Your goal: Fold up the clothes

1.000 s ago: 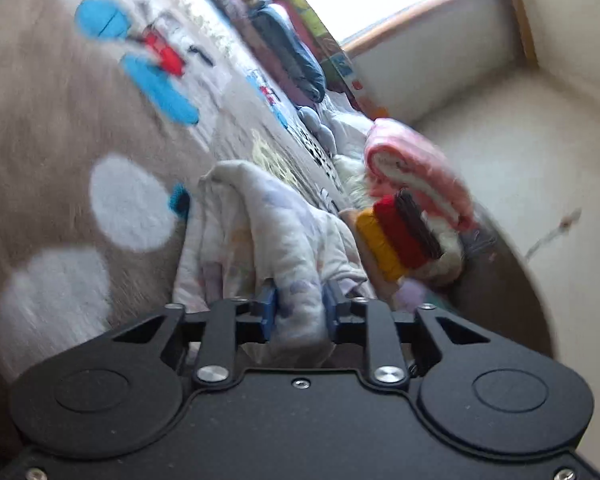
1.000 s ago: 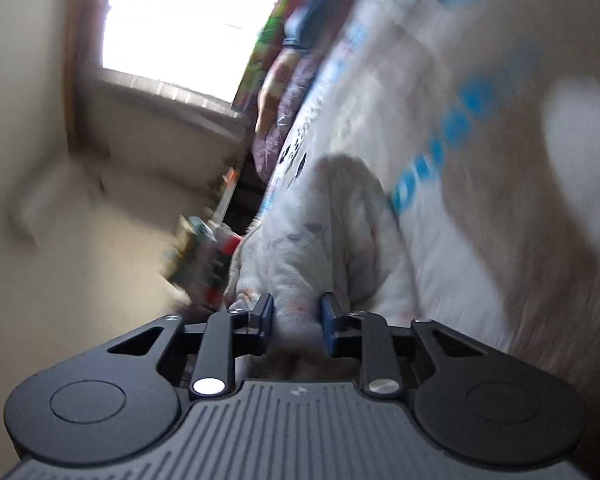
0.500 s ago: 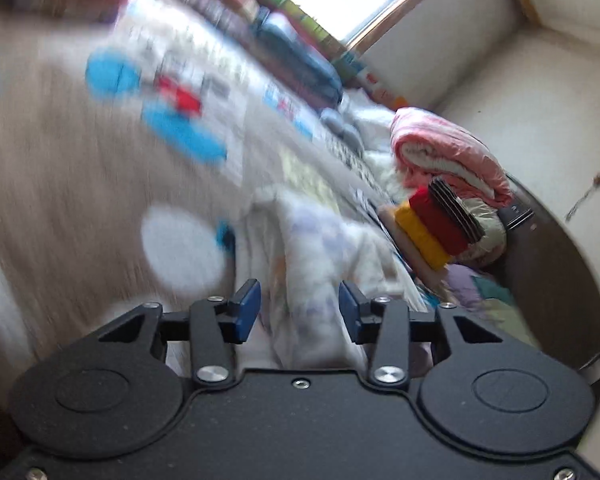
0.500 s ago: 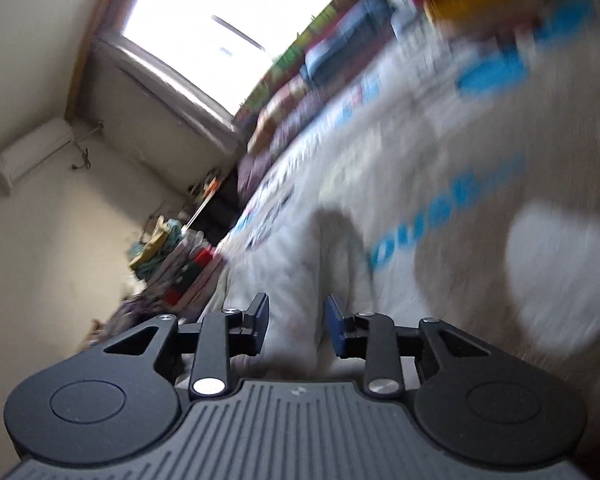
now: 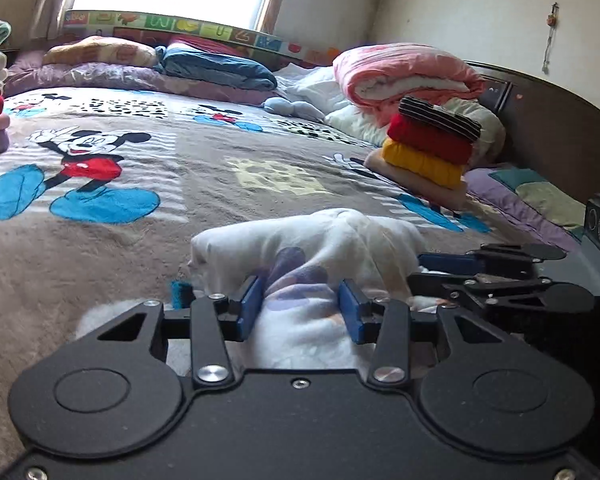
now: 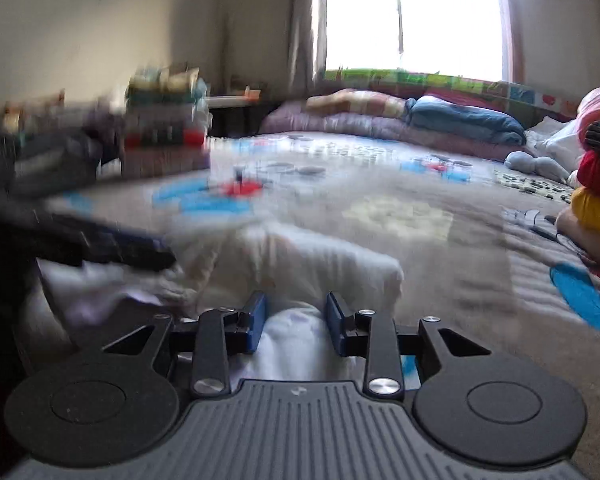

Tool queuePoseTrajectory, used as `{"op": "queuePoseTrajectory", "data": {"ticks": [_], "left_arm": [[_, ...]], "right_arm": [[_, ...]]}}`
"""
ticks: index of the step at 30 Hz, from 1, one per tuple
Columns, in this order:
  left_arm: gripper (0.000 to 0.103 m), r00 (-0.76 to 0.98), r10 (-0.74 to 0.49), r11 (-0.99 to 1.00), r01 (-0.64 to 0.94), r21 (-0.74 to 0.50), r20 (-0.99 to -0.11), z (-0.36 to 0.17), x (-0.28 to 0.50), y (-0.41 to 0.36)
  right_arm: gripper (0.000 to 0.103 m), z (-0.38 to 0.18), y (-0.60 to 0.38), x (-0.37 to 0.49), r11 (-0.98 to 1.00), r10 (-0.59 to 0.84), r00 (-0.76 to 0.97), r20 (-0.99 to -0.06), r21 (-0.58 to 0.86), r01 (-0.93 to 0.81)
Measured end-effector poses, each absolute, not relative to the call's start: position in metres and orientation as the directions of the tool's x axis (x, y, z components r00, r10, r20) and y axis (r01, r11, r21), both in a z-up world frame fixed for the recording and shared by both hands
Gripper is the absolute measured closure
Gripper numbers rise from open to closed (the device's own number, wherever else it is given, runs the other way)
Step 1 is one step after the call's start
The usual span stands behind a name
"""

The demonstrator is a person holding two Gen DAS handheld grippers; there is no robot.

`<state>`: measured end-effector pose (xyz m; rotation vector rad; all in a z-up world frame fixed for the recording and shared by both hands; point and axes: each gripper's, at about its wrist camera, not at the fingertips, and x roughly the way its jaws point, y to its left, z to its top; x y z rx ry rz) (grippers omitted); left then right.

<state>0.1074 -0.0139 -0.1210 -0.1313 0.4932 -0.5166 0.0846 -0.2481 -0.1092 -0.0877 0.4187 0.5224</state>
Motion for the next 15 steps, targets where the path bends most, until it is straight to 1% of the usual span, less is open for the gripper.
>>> {"op": "queuePoseTrajectory", "data": {"ticks": [5, 10, 13, 15], "left_arm": [[0.058, 0.779, -0.472, 0.881, 0.439, -0.18, -0.413, -0.135, 0.103, -0.019], [0.057, 0.796, -0.474, 0.876, 0.47, -0.109, -0.377, -0.116, 0.085, -0.011], [0.057, 0.809, -0.492, 0.868, 0.486, -0.105, -0.322, -0.097, 0.078, 0.001], [0.057, 0.812, -0.506, 0.858, 0.51, -0.069, -0.293, -0.082, 0.081, 0.002]], "right_arm": [[0.069, -0.117, -0.25, 0.093, 0.85, 0.486, 0.768, -0.417, 0.018, -0.527], [0.069, -0.113, -0.251, 0.085, 0.843, 0.494, 0.765, -0.413, 0.011, -0.538], [0.067, -0.096, -0.263, 0.062, 0.847, 0.501, 0.785, -0.365, 0.019, -0.532], [0.067, -0.085, -0.269, 0.053, 0.86, 0.488, 0.811, -0.324, 0.017, -0.511]]}}
